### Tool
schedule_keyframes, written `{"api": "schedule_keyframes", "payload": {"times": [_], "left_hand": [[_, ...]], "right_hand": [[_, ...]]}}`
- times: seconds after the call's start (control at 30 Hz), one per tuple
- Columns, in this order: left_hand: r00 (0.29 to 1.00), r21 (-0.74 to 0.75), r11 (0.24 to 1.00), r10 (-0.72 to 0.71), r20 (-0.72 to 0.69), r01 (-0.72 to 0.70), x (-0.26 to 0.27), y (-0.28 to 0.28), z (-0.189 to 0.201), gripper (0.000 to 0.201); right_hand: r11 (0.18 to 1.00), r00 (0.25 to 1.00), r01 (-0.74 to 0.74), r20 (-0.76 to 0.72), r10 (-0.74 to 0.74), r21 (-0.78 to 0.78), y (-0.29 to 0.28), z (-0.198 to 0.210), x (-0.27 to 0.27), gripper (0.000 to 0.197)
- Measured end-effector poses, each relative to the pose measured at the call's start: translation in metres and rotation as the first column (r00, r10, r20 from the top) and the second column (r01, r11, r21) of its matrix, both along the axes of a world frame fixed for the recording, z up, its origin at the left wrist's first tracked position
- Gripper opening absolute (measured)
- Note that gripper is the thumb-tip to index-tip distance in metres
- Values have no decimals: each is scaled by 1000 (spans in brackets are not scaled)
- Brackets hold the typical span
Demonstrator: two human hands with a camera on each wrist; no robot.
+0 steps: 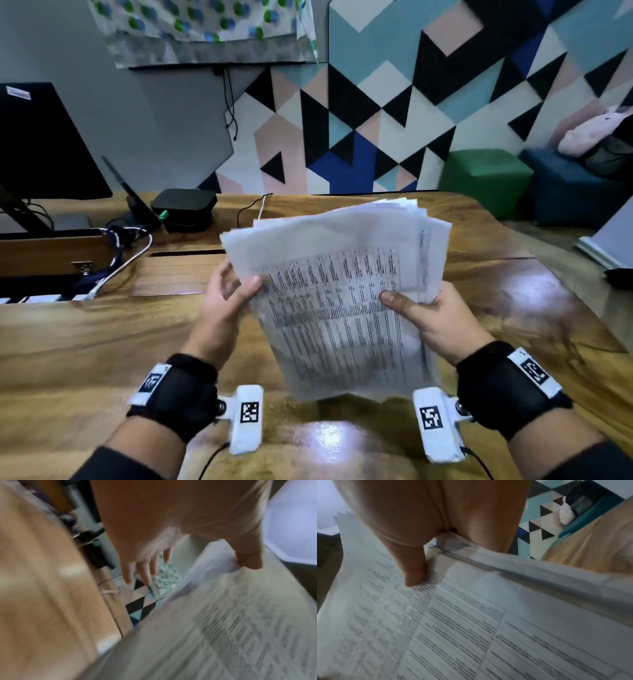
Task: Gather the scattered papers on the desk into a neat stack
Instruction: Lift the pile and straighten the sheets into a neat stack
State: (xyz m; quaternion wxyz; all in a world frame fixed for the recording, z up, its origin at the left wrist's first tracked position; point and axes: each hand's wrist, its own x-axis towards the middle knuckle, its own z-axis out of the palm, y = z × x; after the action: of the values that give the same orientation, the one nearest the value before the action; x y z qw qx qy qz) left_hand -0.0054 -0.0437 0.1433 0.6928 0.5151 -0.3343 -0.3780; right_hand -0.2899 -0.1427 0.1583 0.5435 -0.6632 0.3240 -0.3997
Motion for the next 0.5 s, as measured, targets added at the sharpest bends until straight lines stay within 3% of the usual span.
{"api": "schedule_keyframes", "payload": {"times": [0.03, 0.07, 0.1, 0.17, 0.23, 0.3, 0.4, 0.5], "left_hand": [[990, 26, 997, -73, -124, 77, -4, 0, -10, 94], [979, 38, 993, -105, -173, 113, -9, -1, -16, 73], [982, 26, 993, -108, -153, 113, -15, 0, -17, 50], [995, -15, 998, -64, -71, 63, -24, -2, -17, 31], [999, -33, 999, 19, -30, -20, -29, 0, -21, 22], [996, 0, 996, 84, 25, -84, -37, 4, -29, 22], [986, 44, 991, 118, 115, -124, -44, 8, -44, 19], [983, 12, 983, 182, 29, -183, -46, 3, -43, 20]], "right_hand": [[1000, 999, 6, 49, -7, 23, 1, 2, 2, 21], [1000, 996, 9, 92, -11, 28, 2, 3, 4, 20], [999, 992, 23, 124, -27, 32, 2, 5, 7, 19], [996, 984, 81, 155, -83, 22, 1, 0, 9, 12], [986, 973, 159, 158, -166, 54, 1, -10, 11, 10], [966, 958, 230, 146, -246, 117, 3, -28, 12, 20], [933, 936, 282, 148, -319, 223, 8, -52, 14, 17], [911, 910, 324, 179, -374, 256, 11, -58, 16, 9]]}}
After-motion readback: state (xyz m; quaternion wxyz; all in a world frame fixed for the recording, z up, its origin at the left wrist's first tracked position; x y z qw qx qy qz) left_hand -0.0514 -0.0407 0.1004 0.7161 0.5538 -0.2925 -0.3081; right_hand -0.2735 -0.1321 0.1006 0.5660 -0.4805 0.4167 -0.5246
